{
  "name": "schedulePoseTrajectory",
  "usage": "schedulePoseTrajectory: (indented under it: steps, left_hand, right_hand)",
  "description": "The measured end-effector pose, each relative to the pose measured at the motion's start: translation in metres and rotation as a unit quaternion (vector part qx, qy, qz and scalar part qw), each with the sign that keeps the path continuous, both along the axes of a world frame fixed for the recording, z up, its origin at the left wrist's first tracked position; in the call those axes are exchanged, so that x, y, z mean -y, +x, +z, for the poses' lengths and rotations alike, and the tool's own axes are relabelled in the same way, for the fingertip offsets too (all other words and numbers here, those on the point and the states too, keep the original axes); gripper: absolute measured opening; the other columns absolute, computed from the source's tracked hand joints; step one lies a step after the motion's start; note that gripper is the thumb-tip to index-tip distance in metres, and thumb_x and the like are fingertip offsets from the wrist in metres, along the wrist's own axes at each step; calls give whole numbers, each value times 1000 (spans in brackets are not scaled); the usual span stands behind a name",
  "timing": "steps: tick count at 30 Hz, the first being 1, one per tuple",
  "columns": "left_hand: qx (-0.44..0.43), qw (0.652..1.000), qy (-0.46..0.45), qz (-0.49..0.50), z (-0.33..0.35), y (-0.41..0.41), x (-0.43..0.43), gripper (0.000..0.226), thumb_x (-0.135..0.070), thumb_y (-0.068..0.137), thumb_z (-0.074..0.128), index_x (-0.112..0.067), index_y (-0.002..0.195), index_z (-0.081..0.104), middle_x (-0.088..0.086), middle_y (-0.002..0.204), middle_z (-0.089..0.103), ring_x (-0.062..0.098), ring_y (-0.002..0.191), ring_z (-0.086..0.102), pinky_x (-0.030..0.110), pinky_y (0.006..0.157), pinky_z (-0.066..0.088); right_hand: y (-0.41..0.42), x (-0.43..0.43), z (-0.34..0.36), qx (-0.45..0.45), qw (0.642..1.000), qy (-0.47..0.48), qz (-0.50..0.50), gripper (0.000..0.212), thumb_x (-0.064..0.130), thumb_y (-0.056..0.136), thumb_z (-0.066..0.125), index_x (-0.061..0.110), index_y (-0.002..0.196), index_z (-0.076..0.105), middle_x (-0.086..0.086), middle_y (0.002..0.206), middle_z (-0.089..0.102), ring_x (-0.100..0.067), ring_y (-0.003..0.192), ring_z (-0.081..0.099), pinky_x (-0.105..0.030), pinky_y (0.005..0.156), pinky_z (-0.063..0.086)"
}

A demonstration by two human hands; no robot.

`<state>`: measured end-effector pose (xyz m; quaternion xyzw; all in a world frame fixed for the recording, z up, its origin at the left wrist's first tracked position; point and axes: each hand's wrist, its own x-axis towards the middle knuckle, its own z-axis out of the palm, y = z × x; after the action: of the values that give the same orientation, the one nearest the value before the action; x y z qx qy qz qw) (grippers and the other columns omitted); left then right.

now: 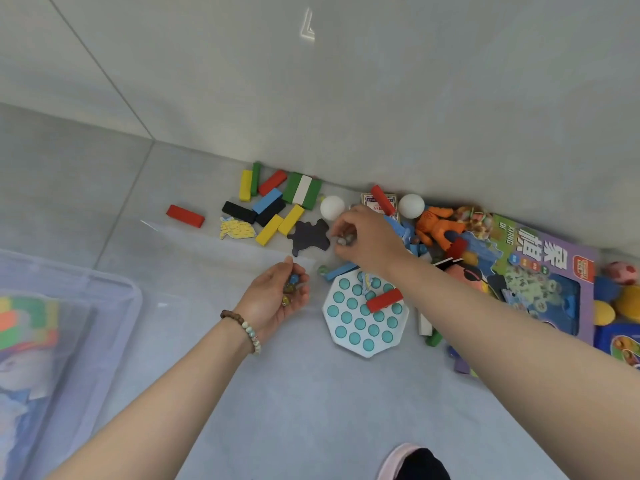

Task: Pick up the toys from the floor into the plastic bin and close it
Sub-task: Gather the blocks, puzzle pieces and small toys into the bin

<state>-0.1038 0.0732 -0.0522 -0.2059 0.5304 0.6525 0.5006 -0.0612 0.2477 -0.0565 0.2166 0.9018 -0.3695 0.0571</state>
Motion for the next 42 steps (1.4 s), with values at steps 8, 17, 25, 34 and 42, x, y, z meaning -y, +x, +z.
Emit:
schedulePoseTrajectory:
  steps: [8,17,25,34,42]
  left_hand:
    - [-4,1000,4,-16,-2,11,-3,29,-28,98,42,-8,81,55,9,78,58,14,64,57,19,50,53]
    - [26,999,10,26,0,-1,18,28,-27,97,44,-9,79,55,7,74,56,8,49,60,18,48,53]
    - [16,1000,6,10,2,5,31,28,-27,97,45,-10,77,56,4,71,56,8,51,56,17,46,51]
    - [-175,971,-74,-145,2,11,48,29,-34,94,49,-13,75,56,-2,69,48,5,43,35,14,39,30]
    - [-186,967,-80,-156,-1,13,49,28,-34,94,50,-12,77,57,-1,69,48,6,43,33,15,39,30]
  right_hand:
    - [-1,18,28,-73,809,-508,-285,9,2,85,62,10,85,63,-6,87,62,-14,78,60,-21,73,56]
    - [-9,27,70,-93,576,-768,-264,27,26,89,45,10,69,55,-1,70,47,-7,50,44,-12,35,33]
    - [2,41,47,59,782,-566,-253,26,25,98,43,10,87,61,1,62,49,-3,40,39,-12,32,25]
    - [32,40,28,134,990,-45,14,15,30,83,69,19,89,60,8,49,45,-6,43,40,-24,50,35]
    - [25,45,19,117,985,92,87,19,32,85,64,22,98,54,11,62,38,-14,72,46,-23,50,26]
